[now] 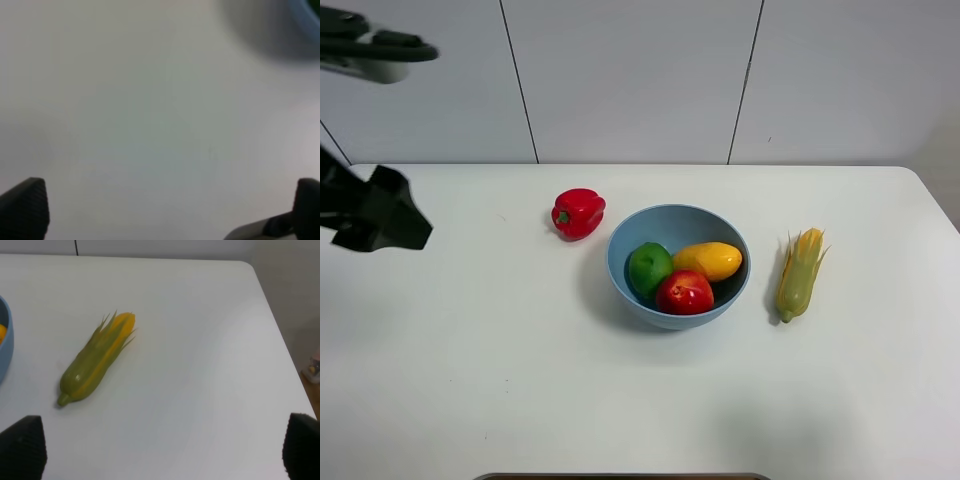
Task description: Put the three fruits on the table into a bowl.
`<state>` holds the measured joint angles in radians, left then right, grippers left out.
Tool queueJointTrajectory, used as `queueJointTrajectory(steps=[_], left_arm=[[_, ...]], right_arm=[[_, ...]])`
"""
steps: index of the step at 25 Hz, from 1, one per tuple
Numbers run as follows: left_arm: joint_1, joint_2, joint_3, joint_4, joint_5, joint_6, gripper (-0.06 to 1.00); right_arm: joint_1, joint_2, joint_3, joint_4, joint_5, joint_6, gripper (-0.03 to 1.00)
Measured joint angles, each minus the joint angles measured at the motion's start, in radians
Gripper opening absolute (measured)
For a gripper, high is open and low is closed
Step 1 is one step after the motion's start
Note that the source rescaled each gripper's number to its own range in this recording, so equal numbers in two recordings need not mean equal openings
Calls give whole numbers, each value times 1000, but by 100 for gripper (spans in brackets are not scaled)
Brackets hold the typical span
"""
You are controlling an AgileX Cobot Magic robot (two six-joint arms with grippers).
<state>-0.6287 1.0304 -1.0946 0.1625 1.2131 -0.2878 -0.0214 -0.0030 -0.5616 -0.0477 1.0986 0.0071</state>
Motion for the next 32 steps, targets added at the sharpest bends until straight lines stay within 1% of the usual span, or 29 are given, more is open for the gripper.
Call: queueJointTrajectory(steps=[4,8,11,14,17,21,25,32], left_arm=[[158,-187,152,-48,0,32,98],[315,-378,309,-72,3,85,98],[438,-529,429,-97,-21,142,98],[544,-659,509,-130,-47,213,98],[627,-771,561,-156,-51,271,98],[680,-890,613,-181,-101,333,98],[685,-962,652,-194,-119,349,98],[685,-1033,652,-210,-126,365,98]], right_arm=[[0,0,0,0,0,0,86],[0,0,0,0,0,0,86],[0,0,0,0,0,0,86],[0,0,0,0,0,0,86],[0,0,0,0,0,0,86],[0,0,0,0,0,0,86],[0,0,0,0,0,0,86],[0,0,0,0,0,0,86]])
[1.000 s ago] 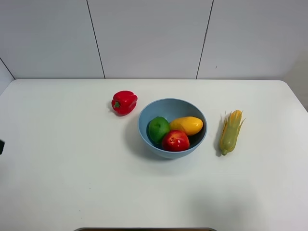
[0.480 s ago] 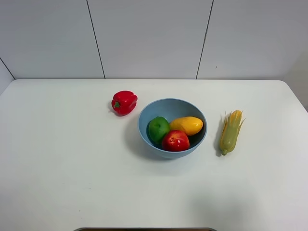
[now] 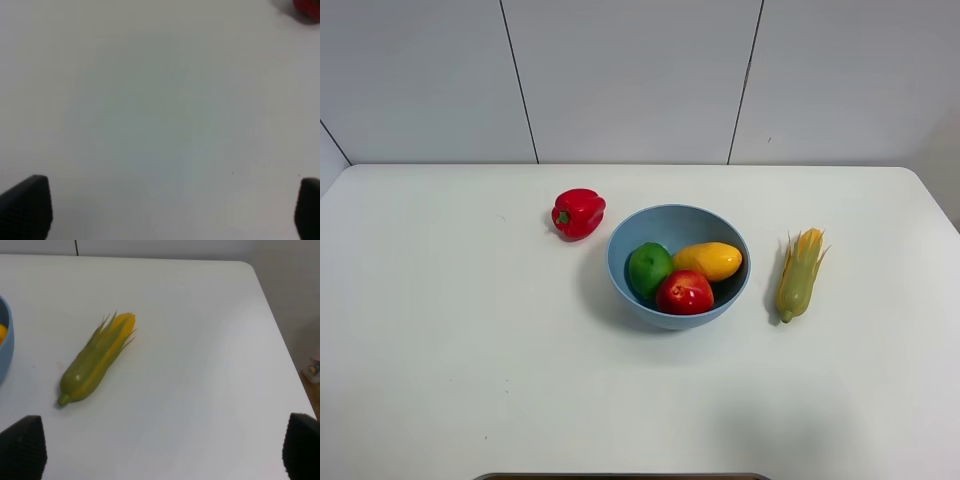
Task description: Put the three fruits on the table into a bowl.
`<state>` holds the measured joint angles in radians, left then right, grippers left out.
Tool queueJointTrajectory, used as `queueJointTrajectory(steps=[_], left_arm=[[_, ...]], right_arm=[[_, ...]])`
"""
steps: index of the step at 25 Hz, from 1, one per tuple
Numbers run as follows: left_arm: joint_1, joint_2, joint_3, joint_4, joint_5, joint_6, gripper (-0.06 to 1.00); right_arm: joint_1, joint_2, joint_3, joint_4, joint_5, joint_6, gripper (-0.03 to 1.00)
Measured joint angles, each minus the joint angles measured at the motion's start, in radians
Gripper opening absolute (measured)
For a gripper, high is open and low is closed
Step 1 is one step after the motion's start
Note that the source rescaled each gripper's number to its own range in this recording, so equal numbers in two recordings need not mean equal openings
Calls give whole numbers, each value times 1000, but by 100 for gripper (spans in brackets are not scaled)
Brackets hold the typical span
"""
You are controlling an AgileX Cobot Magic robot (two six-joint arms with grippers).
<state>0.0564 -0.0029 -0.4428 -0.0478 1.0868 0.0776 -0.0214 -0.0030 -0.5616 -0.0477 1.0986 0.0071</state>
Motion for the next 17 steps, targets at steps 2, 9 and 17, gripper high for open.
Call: queueJointTrajectory(steps=[2,9,17], left_arm=[[0,0,0,-2,0,3,98],[0,0,0,-4,0,6,98],[0,0,0,-4,0,6,98]], right_arm=[[0,0,0,0,0,0,86],[0,0,0,0,0,0,86],[0,0,0,0,0,0,86]])
